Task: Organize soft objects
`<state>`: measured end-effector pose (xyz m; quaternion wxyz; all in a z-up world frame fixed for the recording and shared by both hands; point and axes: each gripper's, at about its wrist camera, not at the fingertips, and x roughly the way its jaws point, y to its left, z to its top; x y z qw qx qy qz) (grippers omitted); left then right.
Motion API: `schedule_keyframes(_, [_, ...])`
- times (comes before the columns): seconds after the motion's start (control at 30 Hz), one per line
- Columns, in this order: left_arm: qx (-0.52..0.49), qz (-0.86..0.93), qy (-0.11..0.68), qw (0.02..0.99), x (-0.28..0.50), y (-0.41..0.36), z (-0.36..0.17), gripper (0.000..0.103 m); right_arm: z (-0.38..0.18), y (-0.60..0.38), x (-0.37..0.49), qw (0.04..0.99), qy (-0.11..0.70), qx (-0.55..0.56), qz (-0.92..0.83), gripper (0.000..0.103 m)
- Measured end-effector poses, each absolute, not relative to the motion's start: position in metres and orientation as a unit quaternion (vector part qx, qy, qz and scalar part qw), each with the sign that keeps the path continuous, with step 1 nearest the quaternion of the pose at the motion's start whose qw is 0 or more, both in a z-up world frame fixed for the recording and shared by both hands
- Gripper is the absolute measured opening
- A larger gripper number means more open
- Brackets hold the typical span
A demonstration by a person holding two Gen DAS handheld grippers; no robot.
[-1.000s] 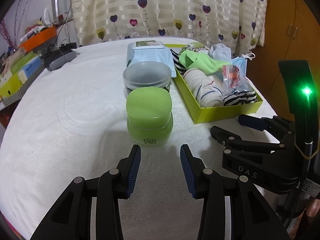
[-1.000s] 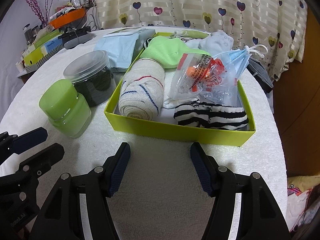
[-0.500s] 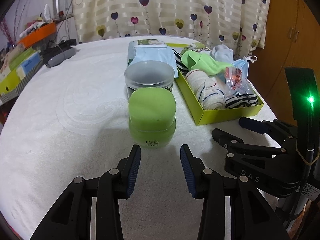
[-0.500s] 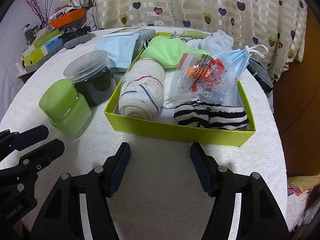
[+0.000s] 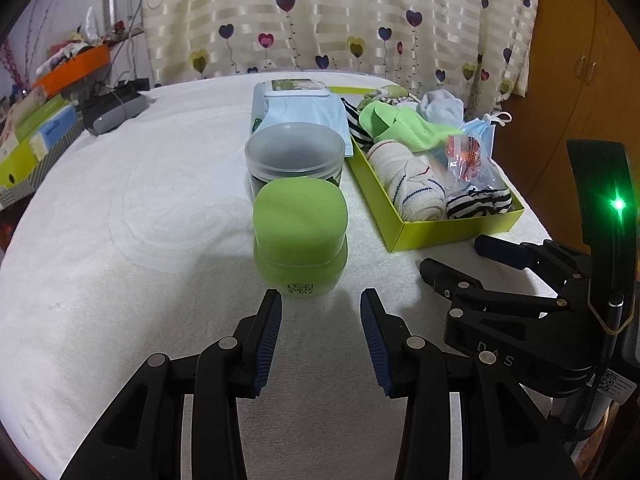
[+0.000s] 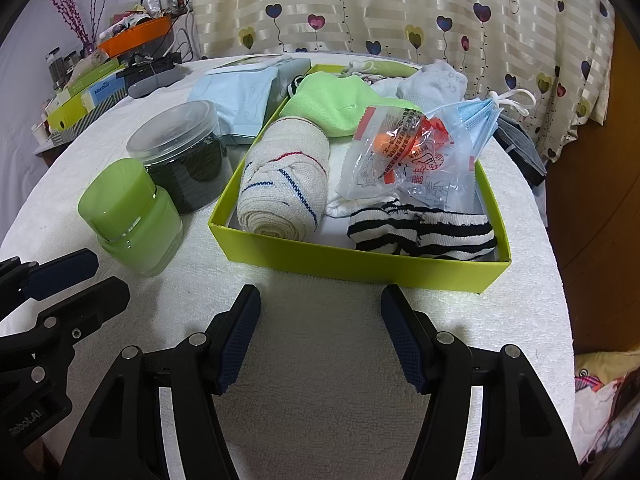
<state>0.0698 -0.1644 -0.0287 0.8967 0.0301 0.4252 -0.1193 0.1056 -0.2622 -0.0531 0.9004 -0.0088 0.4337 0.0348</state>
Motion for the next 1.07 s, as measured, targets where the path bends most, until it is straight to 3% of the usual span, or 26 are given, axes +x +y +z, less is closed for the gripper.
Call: schedule_keyframes(1.07, [0.023,-0.142,0.432,0.891,0.0721,-0.1669,-0.0297,0.04,-0.0532,-0.2627,0.1057,0.9,0.434,-0.009,0.035,0.064])
